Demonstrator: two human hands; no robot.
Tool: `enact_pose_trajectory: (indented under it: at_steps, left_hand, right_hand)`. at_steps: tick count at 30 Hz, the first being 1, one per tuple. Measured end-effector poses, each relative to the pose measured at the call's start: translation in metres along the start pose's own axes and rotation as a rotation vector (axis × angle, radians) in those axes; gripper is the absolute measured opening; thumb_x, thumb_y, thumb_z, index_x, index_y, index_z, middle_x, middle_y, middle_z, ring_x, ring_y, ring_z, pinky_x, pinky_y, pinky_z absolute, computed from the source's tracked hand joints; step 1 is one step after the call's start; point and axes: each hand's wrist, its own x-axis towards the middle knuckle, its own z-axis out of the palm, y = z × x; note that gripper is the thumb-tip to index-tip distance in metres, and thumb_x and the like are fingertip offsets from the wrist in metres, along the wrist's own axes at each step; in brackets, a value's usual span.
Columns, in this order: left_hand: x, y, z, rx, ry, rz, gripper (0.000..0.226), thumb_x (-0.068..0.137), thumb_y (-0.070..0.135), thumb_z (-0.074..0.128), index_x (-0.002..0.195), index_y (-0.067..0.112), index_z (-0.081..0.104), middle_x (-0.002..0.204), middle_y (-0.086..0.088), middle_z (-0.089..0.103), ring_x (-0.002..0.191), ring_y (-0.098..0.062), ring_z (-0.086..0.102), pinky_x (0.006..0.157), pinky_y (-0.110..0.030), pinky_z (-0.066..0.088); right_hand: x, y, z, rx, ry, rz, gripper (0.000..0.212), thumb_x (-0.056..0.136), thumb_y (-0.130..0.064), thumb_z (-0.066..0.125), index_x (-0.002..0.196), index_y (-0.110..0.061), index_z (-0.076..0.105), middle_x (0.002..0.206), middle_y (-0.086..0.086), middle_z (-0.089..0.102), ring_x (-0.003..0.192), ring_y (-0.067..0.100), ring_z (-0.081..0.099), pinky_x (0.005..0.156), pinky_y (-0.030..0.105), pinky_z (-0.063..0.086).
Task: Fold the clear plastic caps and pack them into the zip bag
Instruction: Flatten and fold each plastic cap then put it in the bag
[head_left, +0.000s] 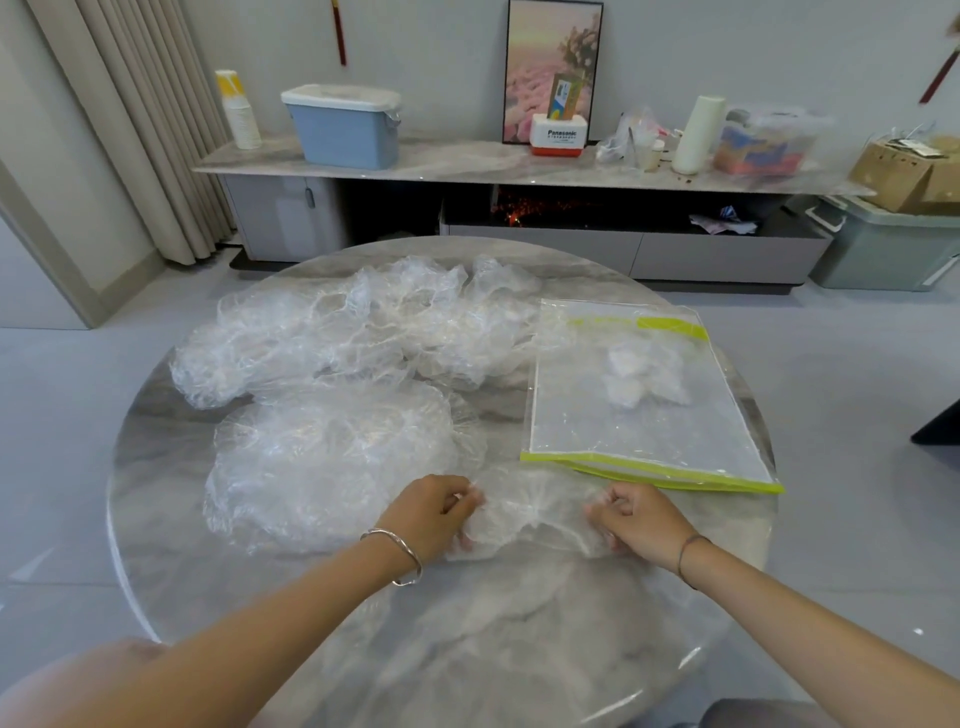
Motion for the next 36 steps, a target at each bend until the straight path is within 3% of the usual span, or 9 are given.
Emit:
enact_pose_trajectory:
  at_steps: [5, 8, 11, 16, 19, 20, 23, 27, 36]
  left_hand:
    - [-0.005, 0.003, 0.002, 0.198, 0.081, -0.01, 0.022, 0.095, 0.037, 0.048, 0.112, 0.025, 0.056, 0.062, 0.012, 0.058, 0.058, -0.007, 0.054, 0.062, -0.024, 0.046]
    - [-0.006, 0.012, -0.001, 0.466, 0.373, 0.344, 0.038, 0.096, 0.042, 0.039, 0.127, 0.022, 0.049, 0.096, 0.008, 0.055, 0.077, -0.011, 0.056, 0.068, -0.019, 0.04]
    - [0.003, 0.009, 0.012, 0.611, 0.217, 0.643, 0.041, 0.098, 0.04, 0.032, 0.127, 0.022, 0.054, 0.119, 0.001, 0.059, 0.103, -0.018, 0.057, 0.088, -0.026, 0.036]
    - [0.01, -0.016, 0.046, 0.77, -0.072, 0.395, 0.063, 0.098, 0.053, 0.002, 0.144, 0.022, 0.034, 0.146, -0.002, 0.041, 0.133, -0.023, 0.041, 0.112, -0.036, 0.027]
    - [0.013, -0.013, 0.044, 0.722, -0.145, 0.38, 0.078, 0.079, 0.068, -0.018, 0.146, 0.028, -0.006, 0.153, 0.007, -0.004, 0.142, -0.015, -0.006, 0.115, -0.033, -0.004]
    - [0.014, -0.013, 0.043, 0.721, -0.162, 0.389, 0.078, 0.079, 0.068, -0.018, 0.145, 0.028, -0.006, 0.153, 0.007, -0.005, 0.142, -0.015, -0.006, 0.115, -0.032, -0.004]
    - [0.015, -0.012, 0.046, 0.709, -0.161, 0.329, 0.071, 0.094, 0.058, -0.004, 0.147, 0.019, 0.022, 0.149, -0.002, 0.033, 0.136, -0.021, 0.034, 0.109, -0.041, 0.031]
    - [0.015, -0.016, 0.051, 0.694, -0.132, 0.424, 0.082, 0.07, 0.07, -0.026, 0.14, 0.028, -0.018, 0.148, 0.009, -0.017, 0.138, -0.01, -0.016, 0.113, -0.031, -0.013]
    - [0.015, -0.02, 0.054, 0.675, -0.137, 0.441, 0.085, 0.067, 0.071, -0.028, 0.139, 0.028, -0.018, 0.148, 0.01, -0.018, 0.141, -0.012, -0.015, 0.112, -0.029, -0.015]
  right_hand:
    - [-0.003, 0.006, 0.009, -0.402, 0.151, -0.161, 0.027, 0.084, -0.021, 0.066, 0.105, -0.018, 0.05, 0.081, -0.005, 0.055, 0.076, 0.012, 0.053, 0.072, 0.027, 0.041]
    - [-0.011, 0.006, 0.02, -0.534, 0.323, -0.432, 0.042, 0.089, -0.034, 0.055, 0.128, -0.018, 0.049, 0.13, -0.002, 0.048, 0.122, 0.016, 0.042, 0.1, 0.026, 0.028]
    - [-0.012, 0.003, 0.035, -0.583, 0.169, -0.489, 0.07, 0.086, -0.063, 0.019, 0.143, -0.026, 0.035, 0.155, -0.01, 0.015, 0.142, 0.007, 0.008, 0.113, 0.022, 0.0]
    - [-0.002, 0.014, 0.05, -0.733, 0.018, -0.411, 0.101, 0.061, -0.078, -0.029, 0.149, -0.036, 0.0, 0.148, -0.02, -0.023, 0.14, 0.004, -0.019, 0.109, 0.023, -0.018]
    - [0.001, 0.017, 0.053, -0.757, 0.0, -0.384, 0.099, 0.058, -0.078, -0.033, 0.144, -0.033, -0.014, 0.147, -0.02, -0.025, 0.137, 0.001, -0.024, 0.108, 0.022, -0.02]
    - [0.0, 0.017, 0.054, -0.762, -0.004, -0.382, 0.097, 0.057, -0.078, -0.034, 0.142, -0.033, -0.017, 0.147, -0.02, -0.025, 0.137, 0.001, -0.024, 0.108, 0.023, -0.021]
    - [-0.001, 0.019, 0.055, -0.787, -0.019, -0.382, 0.095, 0.057, -0.076, -0.036, 0.14, -0.033, -0.018, 0.146, -0.019, -0.024, 0.136, 0.0, -0.025, 0.11, 0.025, -0.02]
    - [0.001, 0.021, 0.055, -0.792, -0.023, -0.392, 0.1, 0.057, -0.076, -0.035, 0.144, -0.031, -0.014, 0.146, -0.02, -0.022, 0.134, -0.002, -0.024, 0.111, 0.026, -0.019]
    - [0.002, 0.022, 0.055, -0.81, -0.018, -0.402, 0.099, 0.059, -0.074, -0.035, 0.144, -0.03, -0.015, 0.145, -0.019, -0.023, 0.134, -0.002, -0.024, 0.11, 0.026, -0.021]
